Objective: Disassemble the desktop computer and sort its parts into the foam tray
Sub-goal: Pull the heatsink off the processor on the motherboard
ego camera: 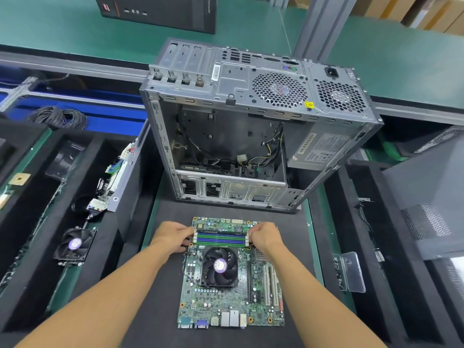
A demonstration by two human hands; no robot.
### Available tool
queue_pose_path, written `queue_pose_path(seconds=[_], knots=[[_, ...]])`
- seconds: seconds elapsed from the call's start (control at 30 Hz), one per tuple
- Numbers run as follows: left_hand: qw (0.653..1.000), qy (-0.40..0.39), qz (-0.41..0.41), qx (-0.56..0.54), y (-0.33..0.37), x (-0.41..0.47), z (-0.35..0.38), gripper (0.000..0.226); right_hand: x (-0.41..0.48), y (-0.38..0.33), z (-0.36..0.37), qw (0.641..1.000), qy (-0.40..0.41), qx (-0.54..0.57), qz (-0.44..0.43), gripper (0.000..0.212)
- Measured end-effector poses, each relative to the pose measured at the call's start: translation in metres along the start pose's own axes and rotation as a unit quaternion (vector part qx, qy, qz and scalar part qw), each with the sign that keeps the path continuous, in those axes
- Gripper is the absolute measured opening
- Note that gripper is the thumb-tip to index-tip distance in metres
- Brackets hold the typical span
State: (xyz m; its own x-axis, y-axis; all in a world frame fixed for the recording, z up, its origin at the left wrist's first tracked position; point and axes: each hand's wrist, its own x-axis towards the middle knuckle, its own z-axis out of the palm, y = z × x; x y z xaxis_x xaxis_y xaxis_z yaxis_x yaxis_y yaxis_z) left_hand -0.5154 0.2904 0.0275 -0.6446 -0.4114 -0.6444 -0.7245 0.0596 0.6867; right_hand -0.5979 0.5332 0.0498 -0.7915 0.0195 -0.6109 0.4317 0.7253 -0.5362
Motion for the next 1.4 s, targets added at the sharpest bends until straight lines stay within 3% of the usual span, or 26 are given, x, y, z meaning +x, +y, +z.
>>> queue_pose_path(seconds=[0.17, 0.3, 0.4, 0.47, 0.67, 0.83, 1.0, 1.27, 1.4], knots=[[0.999, -0.03, 0.015, -0.029, 0.0, -0.003, -0.002, 0.011, -0.001, -0.001, 0.001, 0.999, 0.023, -0.031, -0.008, 0.027], [0.99, -0.06, 0.111, 0.06, -0.012, -0.012, -0.013, 0.015, -0.002, 0.005, 0.004, 0.999, 0.026, -0.021, -0.029, 0.024], [0.953, -0.14, 0.216, 0.161, -0.032, -0.022, -0.031, 0.035, -0.003, 0.01, 0.008, 0.999, 0.029, 0.006, -0.037, 0.021], [0.927, -0.172, 0.26, 0.208, -0.039, -0.028, -0.038, 0.035, -0.001, 0.01, 0.01, 0.999, 0.021, 0.025, -0.033, 0.022], [0.897, -0.059, 0.363, 0.243, -0.038, -0.034, -0.029, 0.012, -0.001, 0.011, 0.011, 0.999, 0.024, 0.027, -0.031, 0.021], [0.894, 0.003, 0.356, 0.273, -0.042, -0.035, -0.021, 0.017, -0.002, 0.012, 0.006, 0.998, 0.029, -0.012, -0.047, 0.016], [0.846, -0.004, 0.35, 0.401, -0.047, -0.037, -0.018, 0.021, -0.004, 0.01, 0.008, 0.999, 0.032, -0.001, -0.036, 0.022], [0.879, 0.046, 0.313, 0.357, -0.043, -0.036, -0.011, 0.015, 0.0, 0.013, 0.007, 0.999, 0.03, -0.016, -0.039, 0.023], [0.863, 0.028, 0.324, 0.388, -0.051, -0.038, -0.014, 0.015, 0.004, 0.015, 0.009, 0.999, 0.033, -0.009, -0.038, 0.024]])
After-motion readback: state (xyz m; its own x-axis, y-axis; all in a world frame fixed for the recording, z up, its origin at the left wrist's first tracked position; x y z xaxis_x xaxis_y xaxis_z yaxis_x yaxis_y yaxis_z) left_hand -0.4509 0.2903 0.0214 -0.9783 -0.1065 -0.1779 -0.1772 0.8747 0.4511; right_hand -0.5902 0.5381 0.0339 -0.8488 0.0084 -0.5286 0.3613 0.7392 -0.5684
